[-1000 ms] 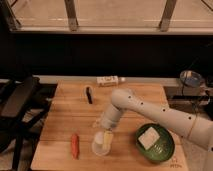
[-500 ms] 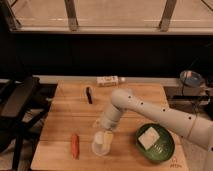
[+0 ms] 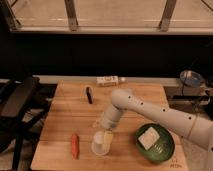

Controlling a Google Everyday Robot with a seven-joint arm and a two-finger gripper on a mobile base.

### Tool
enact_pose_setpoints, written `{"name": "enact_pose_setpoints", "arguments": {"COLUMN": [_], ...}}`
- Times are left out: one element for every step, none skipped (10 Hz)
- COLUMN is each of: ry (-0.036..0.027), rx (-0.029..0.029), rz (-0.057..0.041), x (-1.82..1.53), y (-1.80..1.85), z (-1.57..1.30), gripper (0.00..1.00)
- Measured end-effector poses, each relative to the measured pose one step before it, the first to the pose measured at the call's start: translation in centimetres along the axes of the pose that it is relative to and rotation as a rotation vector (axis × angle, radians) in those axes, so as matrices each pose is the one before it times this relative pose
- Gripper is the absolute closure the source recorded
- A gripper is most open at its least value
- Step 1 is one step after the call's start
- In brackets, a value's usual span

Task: Place the ceramic cup over the eraser

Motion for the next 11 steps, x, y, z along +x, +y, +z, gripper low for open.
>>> {"name": "enact_pose_setpoints", "arguments": {"ry": [-0.00012,-0.00040,0.00116,-0.00335,-0.00289,-0.00475,-0.00650,-0.00515,-0.00362,-0.00269,-0.00067], "rx": [0.00019,0.00456,0.01441,0.00844,0.00549,0.00737,0.00530,0.00312,0.00098,-0.00062,0.00000], "rz": [-0.00014,-0.00494,-0.01150,-0.01082,-0.01003,-0.00648,-0.00825,-0.00892,-0.00940,-0.01066,-0.00744], "x": [-0.002,-0.121,-0.011,-0.268,-0.304,-0.156,-0.118,-0.080,-0.176,-0.309,-0.229], "y": [0.017,0.214,1.024,1.508,1.168,1.097,0.626,0.097,-0.092,-0.149,-0.128], "z": [0.013,0.037,-0.082,0.042,-0.008,-0.083,-0.094,-0.117,-0.029,0.052,0.032], "gripper": [0.20,0.20,0.20,0.20,0.20,0.20,0.20,0.20,0.20,0.20,0.20]}}
